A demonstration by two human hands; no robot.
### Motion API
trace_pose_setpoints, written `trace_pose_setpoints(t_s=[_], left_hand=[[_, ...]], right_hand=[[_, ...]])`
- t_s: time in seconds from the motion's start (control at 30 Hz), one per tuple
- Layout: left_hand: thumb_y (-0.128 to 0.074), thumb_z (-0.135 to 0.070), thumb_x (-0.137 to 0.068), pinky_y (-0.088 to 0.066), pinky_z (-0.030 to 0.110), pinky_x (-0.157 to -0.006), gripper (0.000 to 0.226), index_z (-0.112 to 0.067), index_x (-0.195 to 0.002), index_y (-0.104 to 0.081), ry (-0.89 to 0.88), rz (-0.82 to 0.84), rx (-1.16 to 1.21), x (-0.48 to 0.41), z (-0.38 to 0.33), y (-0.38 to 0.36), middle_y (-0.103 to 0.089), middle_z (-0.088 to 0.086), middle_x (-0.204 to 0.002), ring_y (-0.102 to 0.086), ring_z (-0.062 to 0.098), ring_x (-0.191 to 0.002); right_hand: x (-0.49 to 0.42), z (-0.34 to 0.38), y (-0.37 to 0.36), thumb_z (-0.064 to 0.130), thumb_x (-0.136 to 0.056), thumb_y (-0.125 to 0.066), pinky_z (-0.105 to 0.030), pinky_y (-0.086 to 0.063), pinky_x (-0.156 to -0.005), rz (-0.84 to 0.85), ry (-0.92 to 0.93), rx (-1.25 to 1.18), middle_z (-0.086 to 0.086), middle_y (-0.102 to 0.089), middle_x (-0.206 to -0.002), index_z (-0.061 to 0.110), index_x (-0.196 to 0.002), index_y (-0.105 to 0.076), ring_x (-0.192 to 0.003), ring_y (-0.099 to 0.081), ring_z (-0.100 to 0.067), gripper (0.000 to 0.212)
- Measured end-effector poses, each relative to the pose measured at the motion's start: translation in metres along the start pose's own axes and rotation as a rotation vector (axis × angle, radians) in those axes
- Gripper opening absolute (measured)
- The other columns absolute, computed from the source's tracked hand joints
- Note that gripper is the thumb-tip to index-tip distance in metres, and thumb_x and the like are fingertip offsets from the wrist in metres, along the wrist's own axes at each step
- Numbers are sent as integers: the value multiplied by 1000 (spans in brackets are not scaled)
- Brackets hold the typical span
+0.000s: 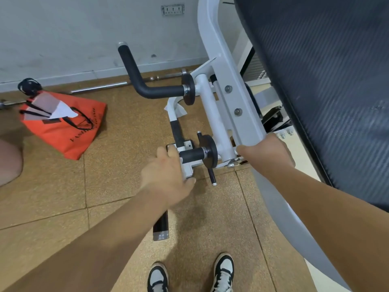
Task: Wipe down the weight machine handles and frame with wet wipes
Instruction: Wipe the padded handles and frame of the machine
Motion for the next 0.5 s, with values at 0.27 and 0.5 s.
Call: trace_pose_setpoints(t_s=[0.27,0.5], left_hand=[[-55,-30,-104,-48,32,-59,37,-15,-137,-47,208,-181,696,27,33,-8,-64,-1,-94,-63,18,-78],[-77,-21,-92,-56,33,-45,24,-3,-100,-63,578,177,1337,31,43,-49,-60,10,-68,-55,20,-43]], right_hand=[[3,2,0,49,-74,-71,-47,-61,-78,-7,3,-8,-3,-67,-92,16,-113,-56,-81,-66,-25,53],[7,2,1,51,-68,-69,-49,-63,-78,-3,4,-27,-3,-69,-93,17,-111,-59,-82,-69,-27,56]])
Point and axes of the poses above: each hand's wrist, its own x-axis away from the middle knuckle, its own y-axis out of the back of the hand, z = x × y, the point moved 8 cm from there along -x, towards the middle knuckle
